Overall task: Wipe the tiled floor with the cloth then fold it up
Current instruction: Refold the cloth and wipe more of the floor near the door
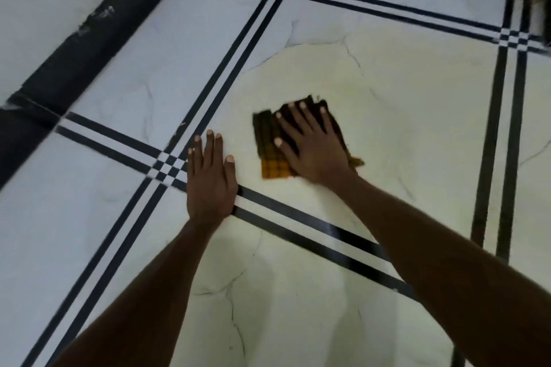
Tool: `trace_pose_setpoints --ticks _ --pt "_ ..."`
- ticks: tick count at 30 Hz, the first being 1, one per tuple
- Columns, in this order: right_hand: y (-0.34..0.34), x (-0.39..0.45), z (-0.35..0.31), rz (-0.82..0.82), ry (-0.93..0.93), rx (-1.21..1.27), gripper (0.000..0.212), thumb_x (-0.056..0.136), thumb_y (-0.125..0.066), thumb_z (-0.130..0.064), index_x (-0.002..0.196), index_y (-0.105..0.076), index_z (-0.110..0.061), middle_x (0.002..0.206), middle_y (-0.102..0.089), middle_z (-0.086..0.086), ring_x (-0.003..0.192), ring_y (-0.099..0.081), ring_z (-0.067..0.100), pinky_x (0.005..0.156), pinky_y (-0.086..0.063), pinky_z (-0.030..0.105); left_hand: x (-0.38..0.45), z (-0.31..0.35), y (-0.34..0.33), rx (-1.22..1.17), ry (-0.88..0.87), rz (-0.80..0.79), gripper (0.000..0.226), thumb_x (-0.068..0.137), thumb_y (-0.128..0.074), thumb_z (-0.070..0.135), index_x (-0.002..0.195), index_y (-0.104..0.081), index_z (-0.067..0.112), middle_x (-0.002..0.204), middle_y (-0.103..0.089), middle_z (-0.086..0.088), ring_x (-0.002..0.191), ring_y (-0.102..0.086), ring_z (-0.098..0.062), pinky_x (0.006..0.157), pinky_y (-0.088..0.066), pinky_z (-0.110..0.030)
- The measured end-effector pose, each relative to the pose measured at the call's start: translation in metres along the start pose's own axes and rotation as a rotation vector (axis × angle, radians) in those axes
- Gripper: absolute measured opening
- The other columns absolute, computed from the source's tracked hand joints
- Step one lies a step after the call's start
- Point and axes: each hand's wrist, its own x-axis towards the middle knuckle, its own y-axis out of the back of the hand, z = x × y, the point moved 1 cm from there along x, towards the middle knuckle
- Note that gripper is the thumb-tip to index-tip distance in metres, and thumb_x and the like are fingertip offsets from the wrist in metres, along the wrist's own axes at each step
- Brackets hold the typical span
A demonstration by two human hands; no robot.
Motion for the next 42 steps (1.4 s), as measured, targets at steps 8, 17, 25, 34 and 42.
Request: trace_pose_setpoints --ticks 8,17,25,34,42 --pt "0.024 -0.054 0.098 -0.02 0.066 -0.081 0.06 0.109 -0.026 -0.055 0.165 -0.02 -0.036 0.174 -0.024 0.006 0.163 -0.016 0.028 0.13 -0.012 0.056 0.0 0.003 0.0 -0.004 0.015 0.023 0.061 0.11 -0.015 0.042 0.164 -0.021 0.012 0.174 -0.014 -0.005 0.162 -0.004 -0.023 0.132 -0.006 -0.045" --pt "-0.004 -0.005 -0.045 -0.022 0.195 -0.047 0.061 0.109 -0.024 -0.053 0.166 -0.024 -0.03 0.174 -0.022 0.007 0.163 -0.013 0.03 0.129 -0.008 0.059 0.002 -0.002 -0.001 -0.029 -0.014 0.013 0.063 0.109 -0.012 0.042 0.163 -0.023 0.011 0.173 -0.016 -0.007 0.162 -0.006 -0.024 0.132 -0.009 -0.047" --pt "0.019 -0.062 0.081 -0.054 0.072 -0.105 0.062 0.107 -0.027 -0.058 0.165 -0.015 -0.04 0.176 -0.017 0.002 0.164 -0.012 0.025 0.128 -0.017 0.059 0.0 0.002 0.0 -0.014 0.019 -0.015 0.066 0.108 -0.015 0.046 0.164 -0.018 0.012 0.174 -0.012 -0.006 0.162 -0.003 -0.024 0.132 -0.007 -0.046" --pt "0.002 -0.079 -0.058 -0.055 0.219 -0.017 0.062 0.109 -0.027 -0.053 0.165 -0.026 -0.029 0.175 -0.019 0.007 0.164 -0.008 0.029 0.128 -0.009 0.06 0.002 -0.004 -0.001 -0.038 -0.022 -0.001 0.063 0.108 -0.015 0.042 0.164 -0.023 0.013 0.174 -0.015 -0.006 0.162 -0.005 -0.025 0.131 -0.01 -0.049" --pt "0.02 -0.096 0.076 -0.094 0.136 -0.105 0.063 0.107 -0.026 -0.059 0.166 -0.019 -0.038 0.175 -0.016 0.003 0.164 -0.011 0.027 0.128 -0.017 0.06 0.001 -0.002 -0.004 -0.012 0.002 0.013 0.061 0.11 -0.018 0.041 0.164 -0.021 0.013 0.174 -0.014 -0.006 0.162 -0.004 -0.025 0.132 -0.007 -0.047"
